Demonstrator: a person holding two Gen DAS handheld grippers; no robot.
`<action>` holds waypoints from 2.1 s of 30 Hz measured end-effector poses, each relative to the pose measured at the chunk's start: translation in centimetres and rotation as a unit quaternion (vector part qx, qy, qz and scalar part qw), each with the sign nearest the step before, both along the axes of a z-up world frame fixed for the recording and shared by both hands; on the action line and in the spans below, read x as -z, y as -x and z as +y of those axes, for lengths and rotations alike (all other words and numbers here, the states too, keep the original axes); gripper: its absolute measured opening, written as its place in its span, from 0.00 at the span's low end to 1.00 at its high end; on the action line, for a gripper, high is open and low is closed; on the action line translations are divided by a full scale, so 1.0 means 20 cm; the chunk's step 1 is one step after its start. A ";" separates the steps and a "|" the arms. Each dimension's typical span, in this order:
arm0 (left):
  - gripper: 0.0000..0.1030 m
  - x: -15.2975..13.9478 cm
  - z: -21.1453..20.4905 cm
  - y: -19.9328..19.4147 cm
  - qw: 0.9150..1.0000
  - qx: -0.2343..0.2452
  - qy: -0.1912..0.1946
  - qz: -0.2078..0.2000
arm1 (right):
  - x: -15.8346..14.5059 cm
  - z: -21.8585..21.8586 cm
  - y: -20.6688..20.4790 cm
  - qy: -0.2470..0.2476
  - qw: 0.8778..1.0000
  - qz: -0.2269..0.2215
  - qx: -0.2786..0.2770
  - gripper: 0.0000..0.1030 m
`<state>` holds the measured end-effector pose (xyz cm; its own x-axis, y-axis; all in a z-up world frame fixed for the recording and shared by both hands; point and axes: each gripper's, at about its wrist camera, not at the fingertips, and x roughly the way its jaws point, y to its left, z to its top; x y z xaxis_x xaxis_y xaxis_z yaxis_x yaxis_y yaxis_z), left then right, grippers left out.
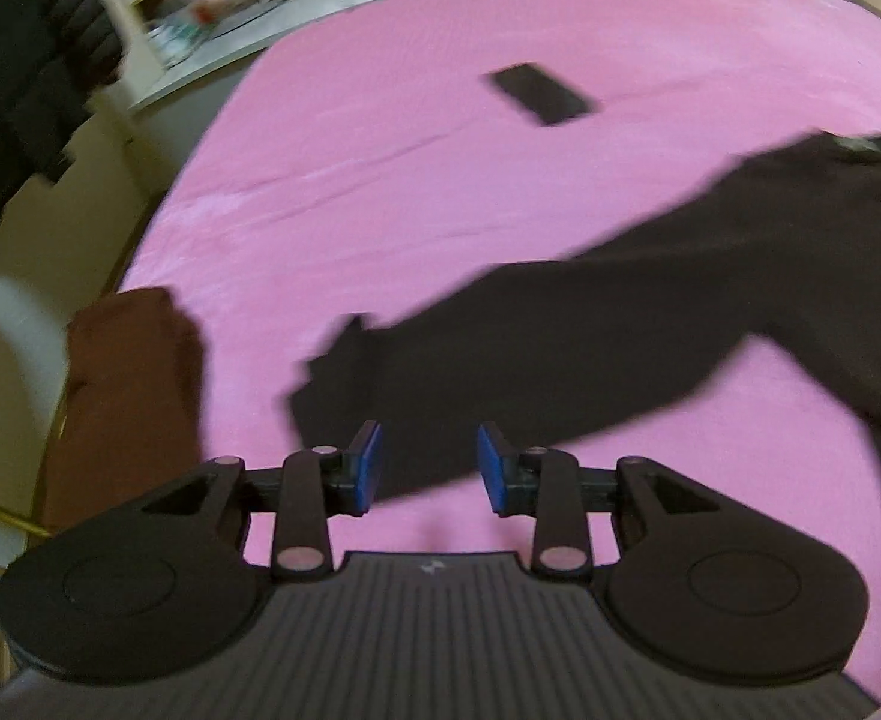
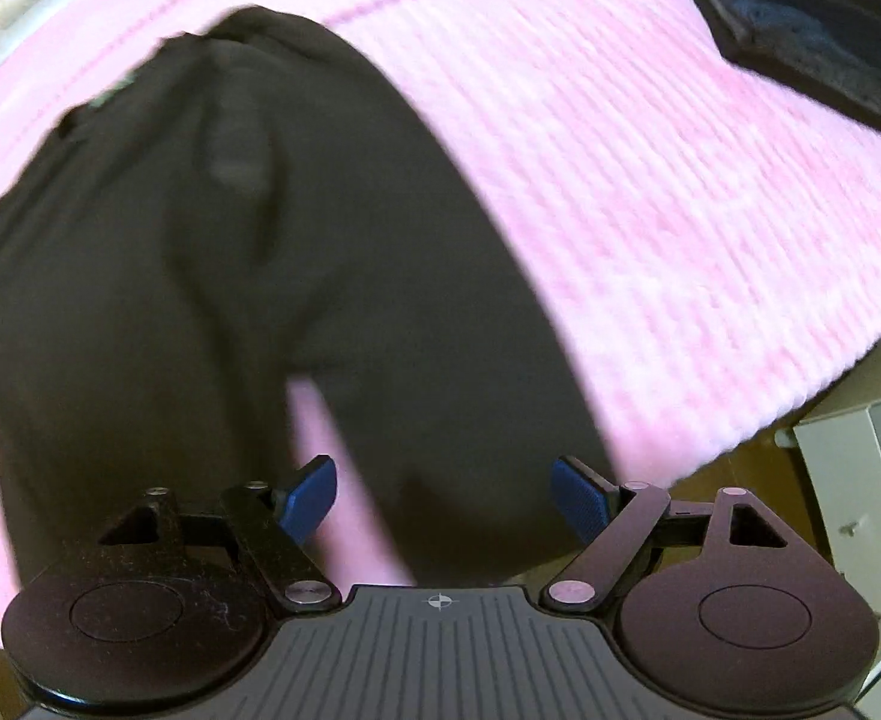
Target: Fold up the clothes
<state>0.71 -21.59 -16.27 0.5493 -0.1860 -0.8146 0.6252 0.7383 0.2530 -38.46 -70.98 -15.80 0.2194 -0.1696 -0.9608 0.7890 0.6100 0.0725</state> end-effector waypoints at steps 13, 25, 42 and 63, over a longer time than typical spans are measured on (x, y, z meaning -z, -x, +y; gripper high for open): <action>0.36 -0.03 -1.15 1.11 0.984 0.163 -0.011 0.063 | -0.12 -0.79 0.29 0.059 0.991 0.018 -0.119 0.02; 0.41 -0.03 -1.25 1.19 0.988 0.138 -0.004 0.067 | -0.24 -1.36 0.12 0.213 0.963 0.063 -0.152 0.78; 0.43 0.39 -0.45 1.11 0.970 0.049 0.043 0.235 | 0.36 0.21 0.13 -0.123 0.975 -0.090 -0.160 0.78; 0.03 0.38 -0.31 0.97 0.970 0.094 0.016 0.224 | 0.18 0.10 0.18 -0.054 0.980 -0.060 -0.181 0.01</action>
